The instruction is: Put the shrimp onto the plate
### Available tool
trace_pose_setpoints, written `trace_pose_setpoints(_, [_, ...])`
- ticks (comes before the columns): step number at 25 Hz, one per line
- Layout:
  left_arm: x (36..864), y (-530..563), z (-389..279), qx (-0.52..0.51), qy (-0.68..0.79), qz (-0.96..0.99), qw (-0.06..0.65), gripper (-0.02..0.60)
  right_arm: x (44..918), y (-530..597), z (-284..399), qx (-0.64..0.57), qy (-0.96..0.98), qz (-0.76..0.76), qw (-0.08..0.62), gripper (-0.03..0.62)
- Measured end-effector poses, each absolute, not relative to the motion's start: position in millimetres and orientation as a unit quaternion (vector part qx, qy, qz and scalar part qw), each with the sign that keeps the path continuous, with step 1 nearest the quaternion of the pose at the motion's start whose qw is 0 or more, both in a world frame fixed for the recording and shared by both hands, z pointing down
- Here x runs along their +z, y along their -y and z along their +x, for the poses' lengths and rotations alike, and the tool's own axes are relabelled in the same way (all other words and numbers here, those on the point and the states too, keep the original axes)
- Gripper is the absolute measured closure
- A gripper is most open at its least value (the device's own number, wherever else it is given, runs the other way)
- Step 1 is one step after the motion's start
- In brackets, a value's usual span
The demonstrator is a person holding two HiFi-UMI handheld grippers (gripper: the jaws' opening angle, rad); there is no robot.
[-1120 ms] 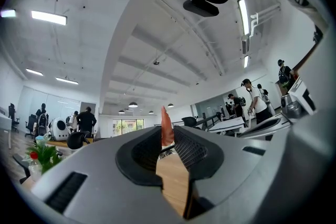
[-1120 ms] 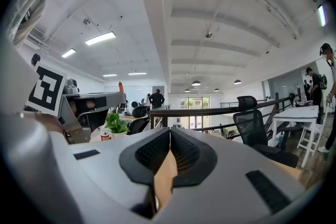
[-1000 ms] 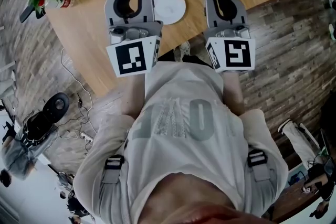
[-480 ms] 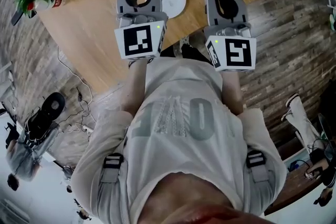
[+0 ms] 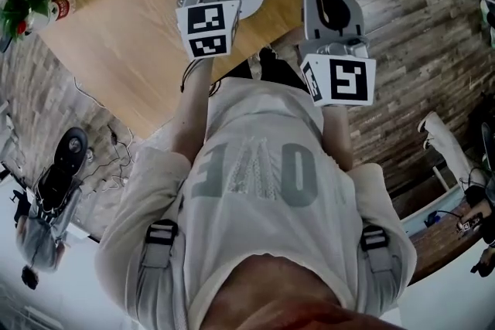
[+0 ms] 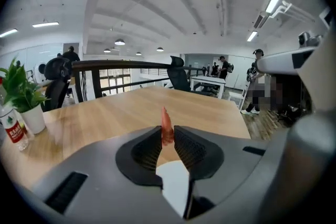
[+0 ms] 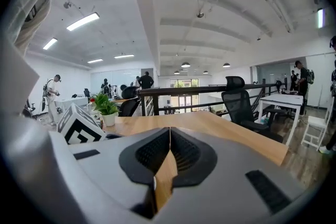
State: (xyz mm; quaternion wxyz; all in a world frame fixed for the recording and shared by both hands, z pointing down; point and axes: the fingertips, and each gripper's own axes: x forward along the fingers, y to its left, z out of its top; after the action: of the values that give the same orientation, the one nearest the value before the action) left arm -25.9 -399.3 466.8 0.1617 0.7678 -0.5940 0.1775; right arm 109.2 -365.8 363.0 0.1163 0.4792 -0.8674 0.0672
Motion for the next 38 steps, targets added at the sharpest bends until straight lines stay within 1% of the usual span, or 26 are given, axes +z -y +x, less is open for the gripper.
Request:
trace_pose_setpoints(7, [519, 392, -12, 0.232, 0.559, 0.764, 0.221, 0.502, 371, 362, 125, 0.078, 0.854, 0.497, 0.129, 0.574])
trace_pose_setpoints(16, [552, 381, -7, 0.28, 0.529, 0.753, 0.273, 0.502, 376, 357, 123, 0.078, 0.852, 0.499, 0.137, 0.574])
trace_pose_setpoints(25, [566, 373, -5, 0.303, 0.513, 0.746, 0.296, 0.502, 376, 351, 122, 0.076, 0.852, 0.499, 0.14, 0.574])
trace_pose_setpoints(31, [568, 371, -7, 0.324, 0.508, 0.748, 0.278, 0.5, 376, 350, 122, 0.073, 0.851, 0.501, 0.141, 0.574])
trace_pose_setpoints(38, [566, 374, -3, 0.312, 0.509, 0.75, 0.285, 0.5, 376, 349, 124, 0.074, 0.85, 0.502, 0.14, 0.574])
